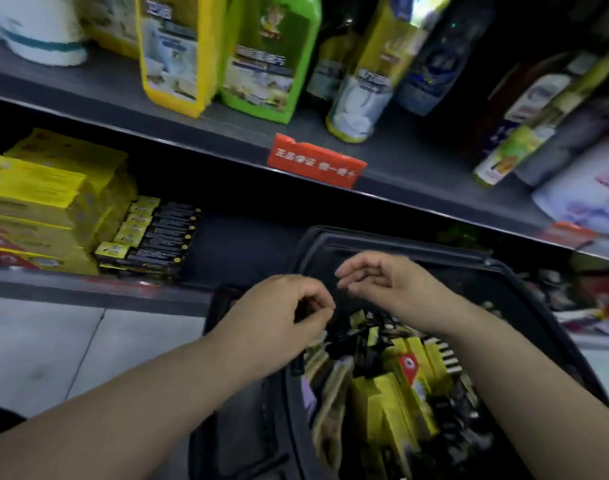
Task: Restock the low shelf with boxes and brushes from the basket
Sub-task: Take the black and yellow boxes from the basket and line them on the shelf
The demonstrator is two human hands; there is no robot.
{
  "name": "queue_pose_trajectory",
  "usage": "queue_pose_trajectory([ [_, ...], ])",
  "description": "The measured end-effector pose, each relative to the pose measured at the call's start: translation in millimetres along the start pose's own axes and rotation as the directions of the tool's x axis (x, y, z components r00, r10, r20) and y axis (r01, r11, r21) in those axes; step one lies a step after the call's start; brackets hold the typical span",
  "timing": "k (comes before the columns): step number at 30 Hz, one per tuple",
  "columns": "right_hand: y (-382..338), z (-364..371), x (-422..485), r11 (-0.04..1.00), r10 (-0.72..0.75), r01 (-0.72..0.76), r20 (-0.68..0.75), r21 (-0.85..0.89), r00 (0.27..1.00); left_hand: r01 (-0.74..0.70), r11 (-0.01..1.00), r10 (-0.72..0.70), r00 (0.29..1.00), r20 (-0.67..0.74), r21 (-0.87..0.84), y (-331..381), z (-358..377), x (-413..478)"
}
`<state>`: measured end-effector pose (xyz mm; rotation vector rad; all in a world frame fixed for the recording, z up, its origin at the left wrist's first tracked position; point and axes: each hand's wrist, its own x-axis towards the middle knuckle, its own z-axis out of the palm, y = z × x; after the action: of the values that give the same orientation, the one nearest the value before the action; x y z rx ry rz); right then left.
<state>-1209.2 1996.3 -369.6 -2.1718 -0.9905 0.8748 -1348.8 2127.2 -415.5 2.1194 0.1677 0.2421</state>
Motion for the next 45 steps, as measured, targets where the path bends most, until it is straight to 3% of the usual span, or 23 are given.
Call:
queue_pose_trajectory([
  [6, 122.9, -27.4, -74.5, 0.939, 0.329, -0.34, -0.152, -0.053, 0.932, -0.032, 0.999, 0.035, 0.978, 0.205, -0.017, 40.6, 58.7, 11.6],
  [11, 207.3, -33.6, -91.8, 0.708, 0.57, -0.532, -0.069, -0.464, 0.819, 0.038, 0.999, -0.028, 0.955, 0.294, -0.03, 44.0, 100.2, 15.6],
  [15, 233.6, -32.9, -92.3, 0.54, 0.66, -0.463, 0.012, -0.703, 0.751, 0.127, 0.991, -0.106, 0.917, 0.385, -0.03, 35.0, 120.3, 14.0],
  [23, 267.5, -32.5, -102.7, 0.389, 0.613, -0.377, -0.069, -0.841, 0.787, 0.317, 0.94, -0.225, 0.855, 0.468, -0.126, 32.4, 125.9, 18.9],
  [26, 267.2, -28.7, -100.4, 0.359, 0.581, -0.276, -0.017, -0.892, 0.814, 0.391, 0.909, -0.281, 0.828, 0.485, -0.141, 31.3, 125.4, 22.3],
  [35, 252.0, -24.8, -92.1, 0.366, 0.541, -0.117, 0.109, -0.923, 0.834, 0.513, 0.841, -0.359, 0.769, 0.529, -0.174, 27.6, 125.2, 23.8],
  [38, 243.7, -26.1, -90.2, 0.413, 0.522, -0.171, 0.078, -0.895, 0.849, 0.518, 0.839, -0.363, 0.762, 0.537, -0.168, 27.2, 123.3, 23.2],
  [41, 223.3, -33.2, -92.5, 0.518, 0.452, -0.307, -0.05, -0.798, 0.891, 0.513, 0.846, -0.37, 0.76, 0.534, -0.144, 29.9, 122.0, 22.3],
  [43, 201.9, -35.2, -94.7, 0.658, 0.352, -0.355, -0.146, -0.664, 0.925, 0.529, 0.835, -0.397, 0.772, 0.497, -0.155, 31.2, 122.7, 22.5],
  [45, 172.5, -29.6, -94.9, 0.812, 0.122, -0.216, -0.204, -0.542, 0.971, 0.627, 0.733, -0.475, 0.749, 0.462, -0.263, 33.6, 122.4, 23.8],
])
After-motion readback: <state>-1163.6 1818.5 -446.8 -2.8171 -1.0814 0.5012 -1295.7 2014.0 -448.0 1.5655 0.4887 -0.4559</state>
